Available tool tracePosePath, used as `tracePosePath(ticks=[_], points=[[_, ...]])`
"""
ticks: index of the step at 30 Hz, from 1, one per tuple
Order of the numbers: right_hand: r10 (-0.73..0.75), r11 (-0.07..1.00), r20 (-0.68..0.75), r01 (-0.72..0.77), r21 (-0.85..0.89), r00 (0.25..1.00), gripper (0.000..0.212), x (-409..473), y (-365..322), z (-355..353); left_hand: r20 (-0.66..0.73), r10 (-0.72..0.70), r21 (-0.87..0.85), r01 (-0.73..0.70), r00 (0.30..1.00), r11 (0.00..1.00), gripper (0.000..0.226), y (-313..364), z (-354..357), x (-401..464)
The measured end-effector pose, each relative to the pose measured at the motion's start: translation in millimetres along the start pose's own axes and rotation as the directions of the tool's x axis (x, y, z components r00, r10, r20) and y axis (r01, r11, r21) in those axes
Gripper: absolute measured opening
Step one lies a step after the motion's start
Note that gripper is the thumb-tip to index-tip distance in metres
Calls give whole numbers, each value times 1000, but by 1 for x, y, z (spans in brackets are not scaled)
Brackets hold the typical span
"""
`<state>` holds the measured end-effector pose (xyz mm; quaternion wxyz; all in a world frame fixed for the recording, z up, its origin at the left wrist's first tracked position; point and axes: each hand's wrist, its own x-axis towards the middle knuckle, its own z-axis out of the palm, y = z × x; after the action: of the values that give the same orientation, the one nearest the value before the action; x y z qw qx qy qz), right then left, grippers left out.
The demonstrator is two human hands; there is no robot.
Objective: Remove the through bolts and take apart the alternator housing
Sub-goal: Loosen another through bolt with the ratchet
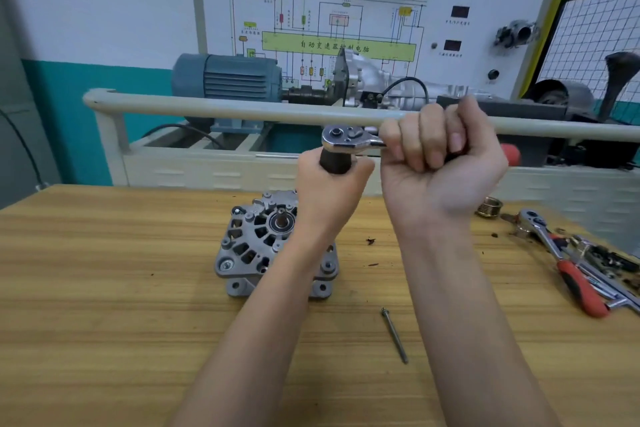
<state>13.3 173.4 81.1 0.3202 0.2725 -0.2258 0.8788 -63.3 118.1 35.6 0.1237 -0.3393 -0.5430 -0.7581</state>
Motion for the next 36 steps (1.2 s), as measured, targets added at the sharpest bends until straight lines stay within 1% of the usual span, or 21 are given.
tracePosePath(ticks=[1, 3, 4, 5, 8, 10, 12, 15, 17, 19, 20, 21, 22, 23, 24, 25, 26, 29, 31, 33, 36], points=[[86, 996, -7, -86, 16, 996, 54, 8, -3, -1, 136, 4, -5, -3, 991, 1000, 35, 1, -7, 2], [281, 958, 3, -281, 57, 960, 50, 25, -6, -1, 377, 4, -27, 7, 926, 1000, 34, 2, -20, 6], [359, 930, 17, -360, 80, 933, 48, 32, -5, -1, 436, -10, -23, 22, 900, 999, 36, 4, -24, 6], [413, 905, 28, -413, 100, 910, 46, 37, -5, -1, 449, -31, -7, 39, 893, 999, 38, 4, -24, 5], [432, 888, 48, -434, 152, 901, 43, 37, -5, -4, 383, -63, 25, 57, 922, 998, 40, 3, -19, 4], [342, 914, 37, -342, 218, 939, 46, 28, -7, -10, 336, -46, 17, 42, 941, 999, 37, 2, -14, 3], [178, 958, -11, -171, 230, 984, 49, 16, -7, -13, 255, -35, 11, 33, 966, 999, 37, 2, -8, 2], [-42, 992, -57, 48, 113, 998, 56, 1, 0, -5, 21, 2, 10, -2, 1000, 1000, 44, 1, 4, -1], [-88, 995, -24, 89, 45, 996, 57, -4, 7, 0, -129, 4, -25, -7, 992, 1000, 47, -1, 10, -3], [-58, 998, 15, 58, 14, 998, 55, -3, 8, -1, -169, 1, -66, -12, 986, 998, 45, -3, 11, -5], [-23, 1000, 27, 23, 18, 999, 54, 0, 5, -4, -128, 16, -61, -24, 992, 998, 41, -3, 8, -5], [26, 999, 36, -28, 40, 999, 52, 5, 1, -8, -37, 31, -48, -33, 999, 998, 37, -3, 3, -3], [90, 992, 46, -93, 80, 995, 50, 10, -3, -12, 103, 41, -28, -38, 994, 999, 34, -2, -3, -1], [163, 977, 64, -170, 132, 985, 48, 15, -6, -16, 268, 41, -2, -42, 963, 999, 32, -2, -10, 2], [235, 950, 93, -249, 187, 967, 47, 19, -8, -19, 417, 25, 23, -38, 909, 999, 31, 0, -16, 4], [292, 920, 125, -314, 233, 948, 44, 23, -10, -22, 516, -2, 46, -25, 857, 999, 30, 1, -19, 5], [327, 898, 145, -355, 261, 934, 42, 25, -10, -25, 552, -34, 66, -3, 833, 998, 32, 2, -20, 4], [365, 879, 124, -386, 279, 923, 40, 28, -12, -26, 453, -82, 80, 51, 888, 996, 40, 2, -14, 3], [332, 896, 54, -333, 295, 942, 44, 26, -13, -22, 382, -65, 73, 40, 922, 997, 38, 2, -11, 3], [224, 943, -47, -204, 261, 974, 46, 20, -14, -15, 277, -58, 65, 41, 959, 997, 36, 2, -6, 1], [-6, 993, -186, 27, 112, 983, 49, 5, -9, -3, -21, -50, 59, 51, 999, 997, 51, 1, 8, -4]])
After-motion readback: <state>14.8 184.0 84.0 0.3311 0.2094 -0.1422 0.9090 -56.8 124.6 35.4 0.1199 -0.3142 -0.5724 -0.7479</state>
